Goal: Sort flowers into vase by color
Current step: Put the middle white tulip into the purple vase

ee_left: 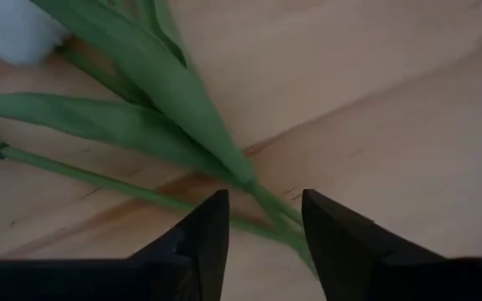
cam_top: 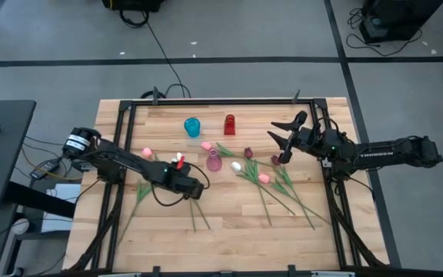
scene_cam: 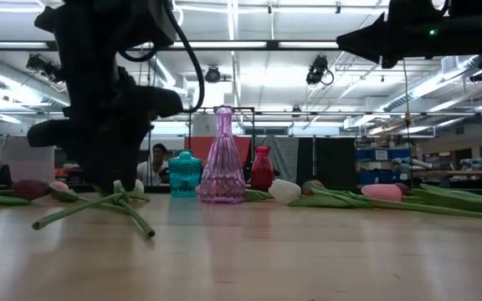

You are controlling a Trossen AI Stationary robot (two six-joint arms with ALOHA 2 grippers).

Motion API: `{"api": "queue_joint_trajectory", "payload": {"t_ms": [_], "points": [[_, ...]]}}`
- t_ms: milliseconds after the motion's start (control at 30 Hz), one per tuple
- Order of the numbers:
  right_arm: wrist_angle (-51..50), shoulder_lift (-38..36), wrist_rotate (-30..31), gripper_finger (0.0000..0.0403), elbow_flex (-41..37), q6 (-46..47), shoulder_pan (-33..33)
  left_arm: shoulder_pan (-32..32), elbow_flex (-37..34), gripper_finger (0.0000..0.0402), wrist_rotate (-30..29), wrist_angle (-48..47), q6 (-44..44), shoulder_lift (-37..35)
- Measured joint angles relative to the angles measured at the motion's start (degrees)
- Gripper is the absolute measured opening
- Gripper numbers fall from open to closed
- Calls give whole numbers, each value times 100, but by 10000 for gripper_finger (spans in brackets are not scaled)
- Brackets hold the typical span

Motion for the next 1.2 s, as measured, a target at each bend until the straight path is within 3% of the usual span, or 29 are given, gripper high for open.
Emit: {"api": "queue_joint_trajectory", "payload": {"t_ms": [200,400,467,933,1200], "points": [[51,0,46,168,0,-13,0,184,0,114,-69,-18,364,30],[50,0,48,168,0,-15,0,329,0,21,132,-82,884,28],[50,0,50,168,0,-15,0,362,1,8,217,-112,994,28],[48,0,49,168,0,-15,0,429,241,34,715,-151,738,10],[48,0,46,168,0,-15,0,421,286,97,536,-154,677,53]]}}
